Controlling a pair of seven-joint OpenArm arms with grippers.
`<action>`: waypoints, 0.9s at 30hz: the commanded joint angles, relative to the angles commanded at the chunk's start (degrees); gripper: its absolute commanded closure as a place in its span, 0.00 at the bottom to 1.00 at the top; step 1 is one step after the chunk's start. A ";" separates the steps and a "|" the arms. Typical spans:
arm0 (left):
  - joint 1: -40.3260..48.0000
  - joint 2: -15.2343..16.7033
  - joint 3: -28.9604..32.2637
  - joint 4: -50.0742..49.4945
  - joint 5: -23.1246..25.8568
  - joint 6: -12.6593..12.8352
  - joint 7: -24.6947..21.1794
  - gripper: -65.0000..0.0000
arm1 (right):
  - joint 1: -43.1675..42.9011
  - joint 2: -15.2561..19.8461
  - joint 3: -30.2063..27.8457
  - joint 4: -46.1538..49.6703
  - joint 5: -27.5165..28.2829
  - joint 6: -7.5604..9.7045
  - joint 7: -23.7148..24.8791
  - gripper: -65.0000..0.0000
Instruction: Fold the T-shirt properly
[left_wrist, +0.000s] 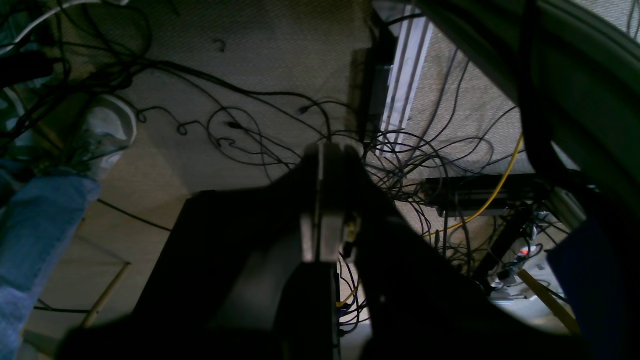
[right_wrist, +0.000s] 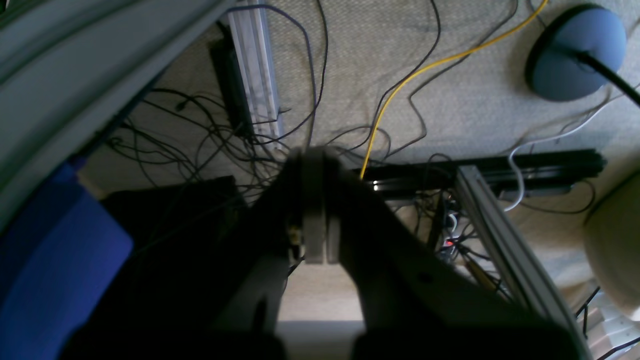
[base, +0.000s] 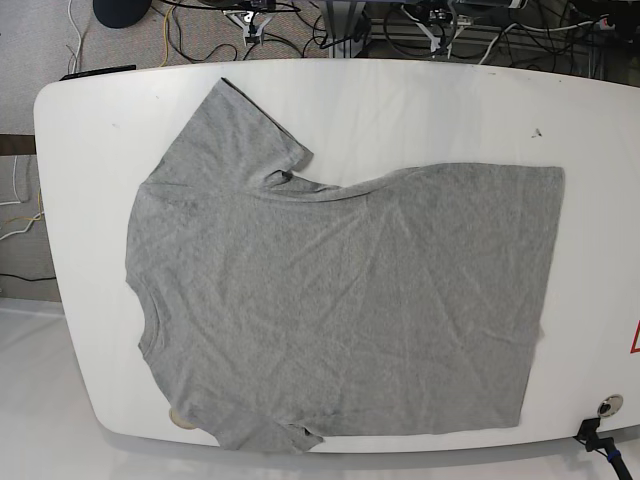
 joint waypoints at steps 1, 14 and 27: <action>-0.01 -0.04 -0.07 0.18 -0.28 -0.10 0.09 1.00 | -0.28 0.15 0.04 0.28 0.05 0.09 -0.14 1.00; -0.12 -0.42 -0.17 0.19 -0.32 -0.28 -1.67 1.00 | -1.00 0.19 -0.29 0.54 0.00 0.07 0.10 1.00; 6.44 -3.73 -0.23 5.86 -1.32 -5.32 -5.14 1.00 | -9.14 1.57 -1.13 5.35 0.09 0.81 4.51 1.00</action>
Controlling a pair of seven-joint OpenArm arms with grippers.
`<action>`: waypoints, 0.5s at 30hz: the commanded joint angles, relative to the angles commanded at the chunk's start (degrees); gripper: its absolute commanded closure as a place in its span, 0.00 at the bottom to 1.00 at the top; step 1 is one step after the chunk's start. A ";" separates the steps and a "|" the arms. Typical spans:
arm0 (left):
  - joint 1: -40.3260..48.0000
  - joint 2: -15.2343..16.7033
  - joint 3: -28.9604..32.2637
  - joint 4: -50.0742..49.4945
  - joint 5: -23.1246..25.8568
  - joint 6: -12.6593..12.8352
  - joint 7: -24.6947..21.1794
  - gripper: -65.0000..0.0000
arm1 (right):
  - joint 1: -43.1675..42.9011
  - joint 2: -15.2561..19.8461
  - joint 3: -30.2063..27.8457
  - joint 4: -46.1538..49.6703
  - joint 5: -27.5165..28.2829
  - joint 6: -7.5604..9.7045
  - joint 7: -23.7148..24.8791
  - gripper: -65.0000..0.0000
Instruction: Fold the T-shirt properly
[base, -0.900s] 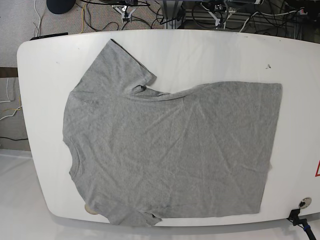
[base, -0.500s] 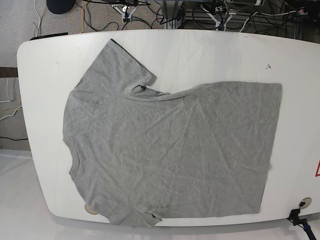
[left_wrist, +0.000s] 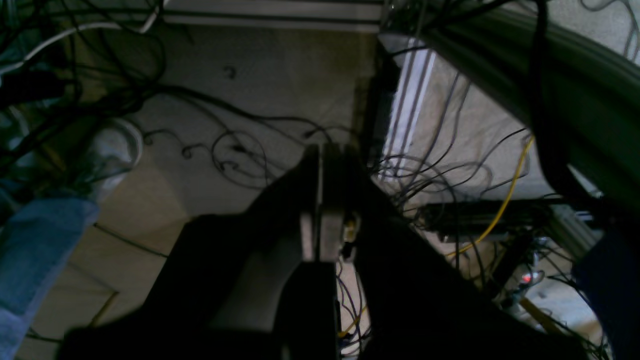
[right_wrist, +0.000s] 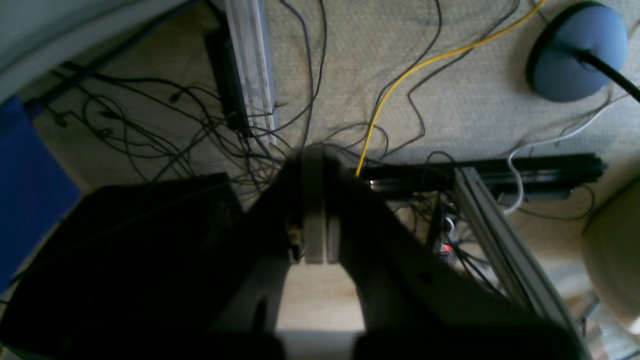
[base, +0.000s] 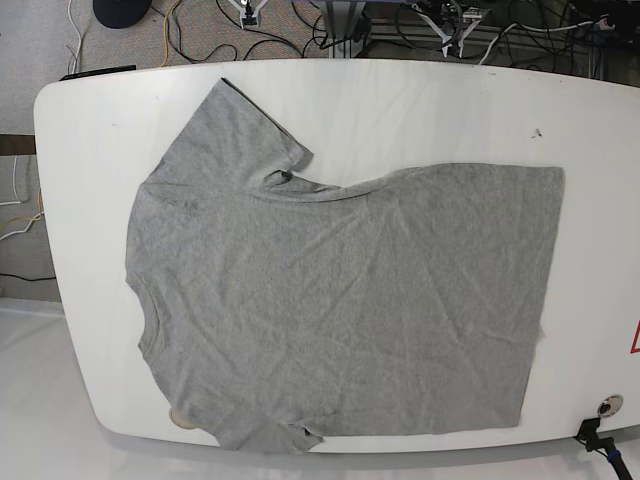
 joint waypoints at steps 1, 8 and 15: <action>1.03 -0.39 0.06 1.31 0.13 -1.91 -0.11 1.00 | -0.75 0.16 -0.23 0.39 0.14 0.04 0.75 1.00; 8.15 -2.22 -0.15 8.19 -0.31 -8.60 -3.78 1.00 | -7.56 2.63 -1.10 4.00 0.04 0.23 2.38 1.00; 13.99 -3.40 0.17 15.18 -0.12 -8.43 -5.52 1.00 | -18.05 6.97 -1.74 12.59 0.22 0.39 2.73 1.00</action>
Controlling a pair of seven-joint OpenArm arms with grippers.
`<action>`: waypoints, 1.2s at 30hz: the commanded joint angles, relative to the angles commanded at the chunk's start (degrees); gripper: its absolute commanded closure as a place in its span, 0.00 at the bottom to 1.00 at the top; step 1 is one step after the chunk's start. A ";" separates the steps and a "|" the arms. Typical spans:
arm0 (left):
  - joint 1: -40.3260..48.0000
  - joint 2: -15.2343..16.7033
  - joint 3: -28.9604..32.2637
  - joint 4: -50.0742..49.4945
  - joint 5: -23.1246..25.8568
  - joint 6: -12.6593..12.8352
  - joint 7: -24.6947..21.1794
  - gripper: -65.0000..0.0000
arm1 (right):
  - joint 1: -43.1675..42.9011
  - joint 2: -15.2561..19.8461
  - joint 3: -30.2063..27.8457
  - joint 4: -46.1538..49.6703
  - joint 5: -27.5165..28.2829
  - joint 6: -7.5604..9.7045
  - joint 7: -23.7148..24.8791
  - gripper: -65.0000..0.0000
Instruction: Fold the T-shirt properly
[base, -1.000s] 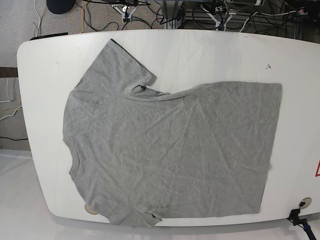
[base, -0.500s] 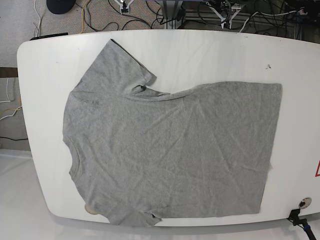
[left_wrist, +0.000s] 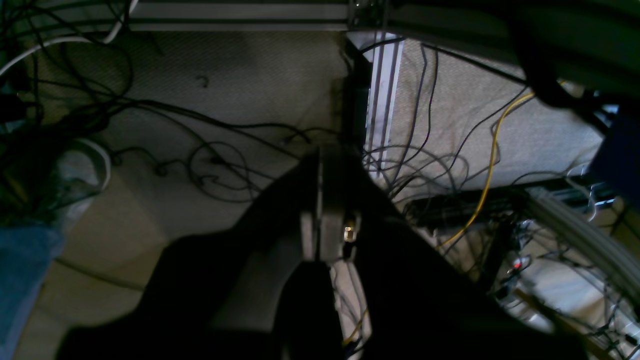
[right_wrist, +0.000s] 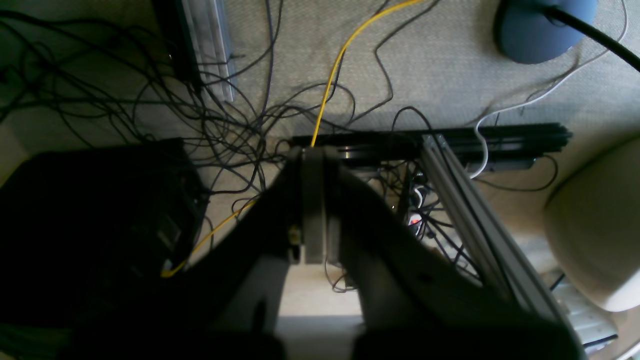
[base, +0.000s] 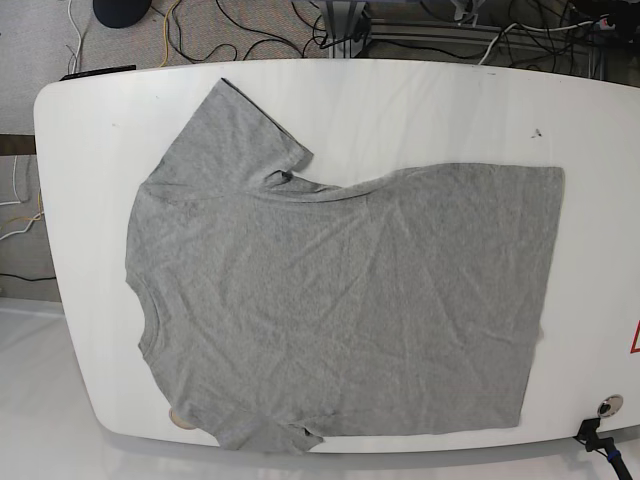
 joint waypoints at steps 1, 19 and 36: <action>1.02 -0.39 -0.09 1.42 0.13 -0.27 0.53 1.00 | -1.64 0.73 0.15 1.74 0.05 -0.09 -0.49 1.00; 19.25 -3.28 -3.00 32.86 -6.47 -0.34 7.23 1.00 | -19.31 5.27 0.67 29.29 1.43 -0.55 -0.60 1.00; 36.40 -4.61 -13.52 63.23 -11.30 -1.40 9.46 1.00 | -34.62 8.84 3.35 61.70 3.33 -1.40 -3.32 1.00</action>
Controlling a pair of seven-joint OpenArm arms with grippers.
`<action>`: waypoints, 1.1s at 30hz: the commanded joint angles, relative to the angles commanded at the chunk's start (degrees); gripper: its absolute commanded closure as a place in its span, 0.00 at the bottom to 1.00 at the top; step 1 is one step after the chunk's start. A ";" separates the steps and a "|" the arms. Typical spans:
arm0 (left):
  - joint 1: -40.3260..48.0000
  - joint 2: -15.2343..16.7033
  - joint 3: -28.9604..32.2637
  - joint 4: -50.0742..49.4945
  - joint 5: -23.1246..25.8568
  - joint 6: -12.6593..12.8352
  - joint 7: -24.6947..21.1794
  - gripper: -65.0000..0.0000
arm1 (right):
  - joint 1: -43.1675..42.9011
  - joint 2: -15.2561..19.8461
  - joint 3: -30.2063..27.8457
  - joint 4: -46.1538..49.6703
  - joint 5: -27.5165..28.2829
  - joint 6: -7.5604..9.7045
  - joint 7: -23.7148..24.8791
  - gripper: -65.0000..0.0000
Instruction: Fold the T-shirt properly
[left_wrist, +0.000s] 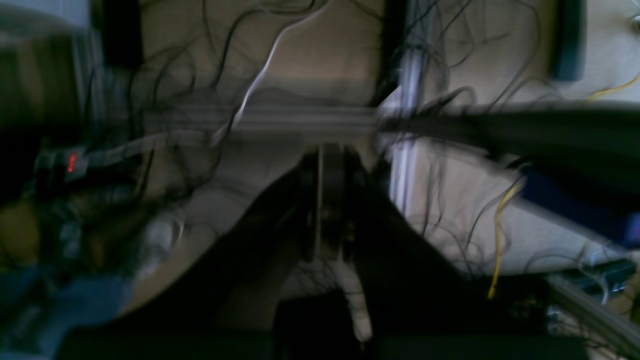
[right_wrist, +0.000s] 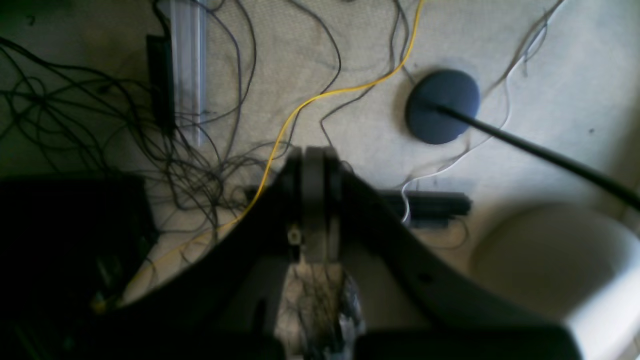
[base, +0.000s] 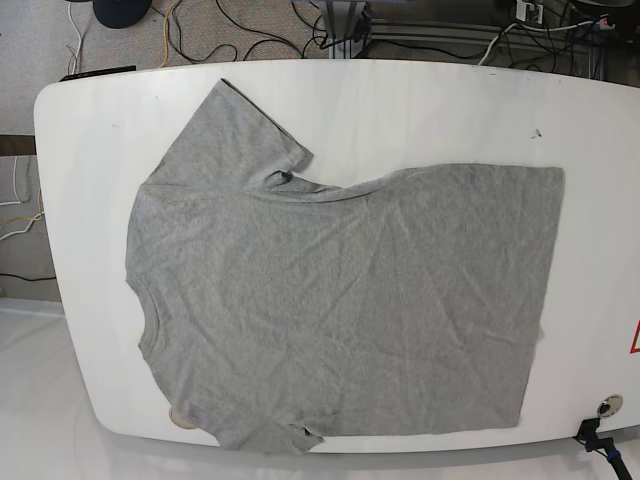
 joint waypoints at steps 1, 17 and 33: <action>0.93 0.10 -0.38 1.95 -0.35 0.11 0.64 1.00 | -0.96 0.22 0.34 2.04 -0.09 0.10 -0.05 1.00; 2.28 0.82 -4.41 24.17 0.44 0.13 6.86 1.00 | -2.18 1.00 3.20 26.38 5.29 -3.85 -4.97 1.00; -8.93 0.72 -3.64 31.30 4.35 -0.30 11.05 1.00 | 2.80 0.44 3.95 40.21 4.29 -5.77 -11.35 1.00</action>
